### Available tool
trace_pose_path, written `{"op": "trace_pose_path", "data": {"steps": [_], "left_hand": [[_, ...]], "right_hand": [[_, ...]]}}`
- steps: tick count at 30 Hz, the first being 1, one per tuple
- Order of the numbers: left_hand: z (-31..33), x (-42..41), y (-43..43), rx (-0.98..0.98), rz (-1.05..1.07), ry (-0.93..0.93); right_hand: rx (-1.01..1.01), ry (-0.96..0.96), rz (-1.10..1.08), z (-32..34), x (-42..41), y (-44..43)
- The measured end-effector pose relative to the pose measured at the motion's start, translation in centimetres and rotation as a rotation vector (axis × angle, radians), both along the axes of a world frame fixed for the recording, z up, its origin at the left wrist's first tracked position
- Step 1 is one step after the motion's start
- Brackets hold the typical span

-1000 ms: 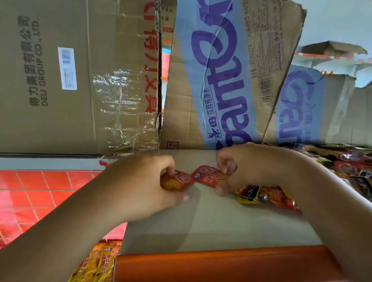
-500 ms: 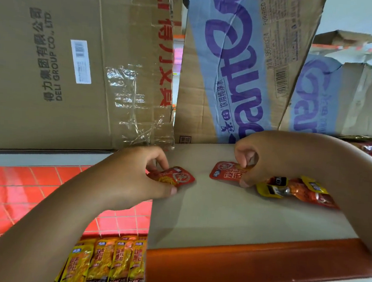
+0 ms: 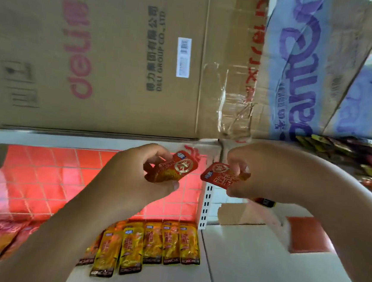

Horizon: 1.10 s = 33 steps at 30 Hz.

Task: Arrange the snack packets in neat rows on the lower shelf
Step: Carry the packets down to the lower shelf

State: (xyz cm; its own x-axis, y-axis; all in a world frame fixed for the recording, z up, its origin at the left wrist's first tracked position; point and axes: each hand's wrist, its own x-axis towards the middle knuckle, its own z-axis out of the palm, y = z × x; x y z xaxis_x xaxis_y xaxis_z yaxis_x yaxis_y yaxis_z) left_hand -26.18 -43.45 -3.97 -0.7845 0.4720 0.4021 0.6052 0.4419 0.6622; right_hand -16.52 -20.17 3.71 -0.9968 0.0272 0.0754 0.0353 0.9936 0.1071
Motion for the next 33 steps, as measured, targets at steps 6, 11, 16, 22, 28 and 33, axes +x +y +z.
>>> {"op": "trace_pose_path", "data": {"steps": [6,11,16,22,28,33], "left_hand": [[-3.7,-2.2,-13.2,0.019,0.06,-0.047],[-7.1,-3.8,-23.2,0.001,0.162,-0.136],[-10.9,-5.1,-31.1,0.009,0.268,-0.212],[-15.8,-6.4,-37.2,0.056,0.399,-0.325],[-19.0,-7.5,-40.7,0.082,0.515,-0.373],[-20.6,-8.7,-43.5,0.046,0.673,-0.336]], "right_hand": [[-0.076,-0.008,0.011,-3.2,-3.7,-12.3],[-0.166,0.015,0.101,-8.2,-7.9,-22.0],[-0.295,0.025,0.154,-13.4,-11.9,-28.9],[-0.462,-0.02,0.145,-19.6,-16.4,-34.2],[-0.588,-0.031,0.146,-24.0,-19.9,-38.6],[-0.593,-0.113,0.207,-26.9,-22.4,-44.0]]}}
